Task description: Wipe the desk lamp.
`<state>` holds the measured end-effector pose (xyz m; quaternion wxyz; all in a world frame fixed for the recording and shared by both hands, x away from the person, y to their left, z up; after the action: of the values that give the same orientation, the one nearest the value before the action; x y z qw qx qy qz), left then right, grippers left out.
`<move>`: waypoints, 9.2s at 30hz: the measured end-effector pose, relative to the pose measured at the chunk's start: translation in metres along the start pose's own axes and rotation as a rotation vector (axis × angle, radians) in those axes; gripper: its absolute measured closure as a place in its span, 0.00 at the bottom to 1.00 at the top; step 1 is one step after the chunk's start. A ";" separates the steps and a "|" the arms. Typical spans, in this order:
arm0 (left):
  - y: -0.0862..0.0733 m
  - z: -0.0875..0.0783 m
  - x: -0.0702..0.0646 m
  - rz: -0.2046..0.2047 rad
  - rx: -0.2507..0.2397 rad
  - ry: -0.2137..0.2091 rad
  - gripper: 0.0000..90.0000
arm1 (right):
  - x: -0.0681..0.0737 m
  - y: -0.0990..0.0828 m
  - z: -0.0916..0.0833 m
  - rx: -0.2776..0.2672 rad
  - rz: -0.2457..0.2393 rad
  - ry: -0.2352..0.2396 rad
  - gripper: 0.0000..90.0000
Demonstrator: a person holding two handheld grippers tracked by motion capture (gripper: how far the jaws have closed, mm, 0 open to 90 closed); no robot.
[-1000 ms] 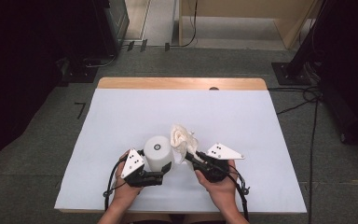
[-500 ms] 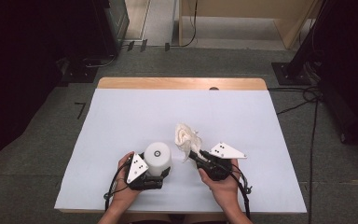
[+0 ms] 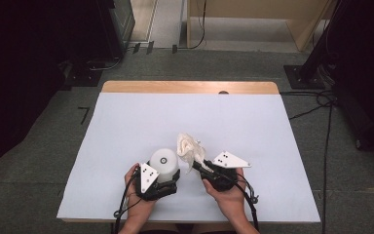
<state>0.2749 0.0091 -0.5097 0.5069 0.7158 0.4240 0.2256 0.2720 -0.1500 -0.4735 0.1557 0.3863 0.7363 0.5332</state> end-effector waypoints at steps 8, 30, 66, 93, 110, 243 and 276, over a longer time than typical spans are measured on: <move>0.029 -0.022 0.001 0.030 -0.076 -0.225 0.09 | 0.020 0.019 -0.010 -0.067 -0.071 0.053 0.86; 0.035 -0.025 -0.002 0.007 -0.114 -0.337 0.10 | 0.023 0.001 0.005 0.013 -0.050 0.075 0.86; -0.005 0.002 0.003 0.021 0.016 0.042 0.06 | -0.001 -0.006 0.003 0.014 -0.007 0.018 0.86; 0.027 -0.021 0.001 0.022 -0.085 -0.196 0.09 | 0.019 -0.016 0.018 0.076 -0.031 0.083 0.86; 0.027 -0.019 -0.002 0.024 -0.094 -0.231 0.09 | 0.019 -0.015 0.016 0.074 -0.033 0.066 0.86; 0.018 0.012 0.036 0.048 -0.096 -0.053 0.10 | -0.038 0.022 -0.030 0.019 -0.008 -0.241 0.86; 0.013 -0.047 0.076 -0.048 -0.081 -0.029 0.00 | -0.102 -0.015 -0.034 0.005 0.053 -0.234 0.36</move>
<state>0.2852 0.0966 -0.4879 0.5469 0.6876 0.4240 0.2201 0.3111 -0.2495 -0.4930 0.2257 0.4656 0.7040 0.4864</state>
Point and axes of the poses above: each handheld gripper's, and its own axes: z roughly forward along the jaws, y roughly out of its top, x roughly to its left, the point moved 7 cm from there along z, roughly forward along the jaws, and after that the axes turned 3 degrees about -z, right-handed, at the moved point
